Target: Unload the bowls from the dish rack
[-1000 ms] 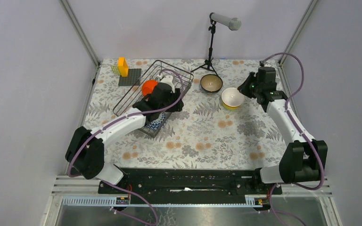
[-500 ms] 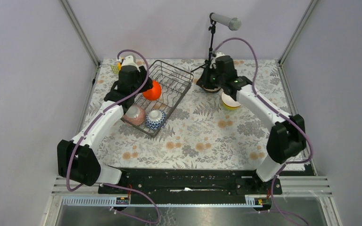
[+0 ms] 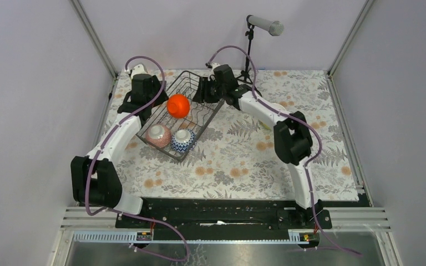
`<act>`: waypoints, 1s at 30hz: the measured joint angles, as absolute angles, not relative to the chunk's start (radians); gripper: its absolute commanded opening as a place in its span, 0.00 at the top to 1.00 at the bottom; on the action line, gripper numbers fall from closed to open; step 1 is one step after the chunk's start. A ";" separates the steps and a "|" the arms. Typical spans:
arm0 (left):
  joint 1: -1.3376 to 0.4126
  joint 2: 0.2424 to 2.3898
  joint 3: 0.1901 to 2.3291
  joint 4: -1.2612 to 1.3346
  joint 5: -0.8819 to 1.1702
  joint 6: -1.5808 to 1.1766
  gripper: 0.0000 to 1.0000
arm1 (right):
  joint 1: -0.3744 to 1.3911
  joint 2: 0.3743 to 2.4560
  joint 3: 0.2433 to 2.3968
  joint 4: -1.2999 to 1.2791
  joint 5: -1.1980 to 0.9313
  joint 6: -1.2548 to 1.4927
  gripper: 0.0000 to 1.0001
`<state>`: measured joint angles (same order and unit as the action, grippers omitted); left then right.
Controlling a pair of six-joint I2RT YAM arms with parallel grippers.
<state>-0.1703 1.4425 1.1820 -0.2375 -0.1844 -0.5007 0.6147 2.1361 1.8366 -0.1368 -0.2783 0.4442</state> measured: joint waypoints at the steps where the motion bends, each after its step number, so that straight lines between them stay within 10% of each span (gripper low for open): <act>1: -0.168 1.451 1.182 -0.234 -0.184 -0.505 0.44 | 0.614 2.170 1.866 -0.133 -0.288 0.445 0.48; 18: -0.085 1.577 1.102 -0.161 -0.137 -0.561 0.48 | 0.612 2.522 2.235 -0.105 -0.435 0.486 0.34; 30: -0.064 1.621 1.080 -0.113 -0.078 -0.582 0.52 | 0.609 2.564 2.191 0.095 -0.604 0.631 0.57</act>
